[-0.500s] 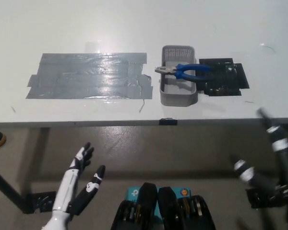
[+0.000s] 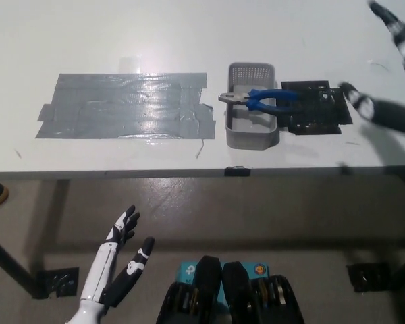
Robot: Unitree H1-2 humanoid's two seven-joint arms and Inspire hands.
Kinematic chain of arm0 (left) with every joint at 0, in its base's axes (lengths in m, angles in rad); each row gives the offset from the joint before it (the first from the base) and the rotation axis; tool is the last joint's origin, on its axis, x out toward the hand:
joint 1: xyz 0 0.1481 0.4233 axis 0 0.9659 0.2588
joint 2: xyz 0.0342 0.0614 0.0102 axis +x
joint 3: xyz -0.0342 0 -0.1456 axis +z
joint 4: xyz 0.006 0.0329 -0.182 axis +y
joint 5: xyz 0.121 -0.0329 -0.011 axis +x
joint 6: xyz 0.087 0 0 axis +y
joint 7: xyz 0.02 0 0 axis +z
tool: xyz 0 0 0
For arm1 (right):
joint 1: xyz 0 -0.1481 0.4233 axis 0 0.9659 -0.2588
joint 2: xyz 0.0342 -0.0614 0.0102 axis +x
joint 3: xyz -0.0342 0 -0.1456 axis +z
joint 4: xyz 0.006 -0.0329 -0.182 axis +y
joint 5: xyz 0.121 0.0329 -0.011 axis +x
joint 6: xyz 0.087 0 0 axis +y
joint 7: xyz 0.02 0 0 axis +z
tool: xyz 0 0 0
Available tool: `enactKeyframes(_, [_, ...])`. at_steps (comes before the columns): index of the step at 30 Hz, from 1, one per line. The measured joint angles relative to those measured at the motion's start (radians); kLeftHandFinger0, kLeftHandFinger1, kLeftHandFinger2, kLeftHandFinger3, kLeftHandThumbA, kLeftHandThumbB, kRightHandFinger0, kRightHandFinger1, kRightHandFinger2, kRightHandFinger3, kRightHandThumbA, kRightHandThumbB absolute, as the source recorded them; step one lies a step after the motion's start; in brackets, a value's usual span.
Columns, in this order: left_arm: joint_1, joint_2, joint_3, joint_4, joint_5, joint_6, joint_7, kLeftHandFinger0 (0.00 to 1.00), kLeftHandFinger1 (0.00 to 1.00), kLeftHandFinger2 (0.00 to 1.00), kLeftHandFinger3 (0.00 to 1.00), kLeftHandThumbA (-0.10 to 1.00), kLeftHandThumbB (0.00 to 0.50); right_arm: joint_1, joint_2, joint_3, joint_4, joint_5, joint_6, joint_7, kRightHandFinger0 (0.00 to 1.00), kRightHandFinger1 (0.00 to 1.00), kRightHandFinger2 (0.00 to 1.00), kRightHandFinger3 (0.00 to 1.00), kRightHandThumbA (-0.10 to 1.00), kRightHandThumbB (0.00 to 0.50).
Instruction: The robot picks the blue plier placed on top of the container and places it on the grey area of the table
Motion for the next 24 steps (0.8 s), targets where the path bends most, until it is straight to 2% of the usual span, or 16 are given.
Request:
enactKeyframes(3, [0.000,0.002,0.000,0.000,0.000,0.000,0.000,1.00,1.00,1.00,1.00,0.76,0.120,-0.114,-0.010,0.069,0.115,-0.008,0.053,0.061,1.00,1.00,1.00,1.00,1.00,0.348])
enactKeyframes(4, [0.000,0.003,0.001,0.000,0.000,0.000,0.000,1.00,1.00,1.00,1.00,0.75,0.120,-0.168,-0.011,0.105,0.175,-0.012,0.070,0.089,1.00,1.00,1.00,1.00,1.00,0.350])
enactKeyframes(11, [0.002,0.012,0.002,0.000,0.000,0.000,0.000,1.00,1.00,1.00,1.00,0.74,0.120,-0.395,0.010,0.291,0.506,-0.037,0.141,0.222,1.00,1.00,1.00,1.00,1.00,0.461])
enactKeyframes(13, [0.003,0.014,0.002,0.000,0.000,0.000,0.000,1.00,1.00,1.00,1.00,0.72,0.113,-0.458,0.029,0.334,0.606,-0.049,0.160,0.253,1.00,1.00,1.00,1.00,1.00,0.442])
enactKeyframes(14, [0.003,0.014,0.002,-0.001,0.000,-0.001,0.000,1.00,1.00,1.00,1.00,0.72,0.112,-0.480,0.040,0.354,0.651,-0.054,0.168,0.265,1.00,1.00,1.00,1.00,1.00,0.410])
enactKeyframes(16, [0.003,0.014,0.002,-0.001,0.000,-0.003,0.000,1.00,1.00,1.00,1.00,0.72,0.117,-0.525,0.065,0.382,0.727,-0.062,0.188,0.293,1.00,1.00,1.00,1.00,0.97,0.398])
enactKeyframes(19, [0.003,0.015,0.002,-0.001,0.001,-0.006,0.000,1.00,1.00,1.00,1.00,0.74,0.119,-0.577,0.108,0.401,0.829,-0.065,0.204,0.326,1.00,1.00,1.00,1.00,1.00,0.472])
enactKeyframes(20, [0.003,0.016,0.002,-0.001,0.001,-0.007,0.000,1.00,1.00,1.00,1.00,0.74,0.118,-0.593,0.122,0.406,0.866,-0.066,0.206,0.335,1.00,1.00,1.00,1.00,1.00,0.480])
enactKeyframes(22, [0.003,0.016,0.003,-0.001,0.001,-0.008,0.000,1.00,1.00,1.00,1.00,0.75,0.123,-0.610,0.143,0.413,0.921,-0.068,0.206,0.345,1.00,1.00,1.00,1.00,1.00,0.482])
enactKeyframes(24, [0.003,0.017,0.004,-0.001,0.001,-0.009,0.000,1.00,1.00,1.00,1.00,0.75,0.126,-0.624,0.165,0.418,0.975,-0.071,0.206,0.353,1.00,1.00,1.00,1.00,0.99,0.453])
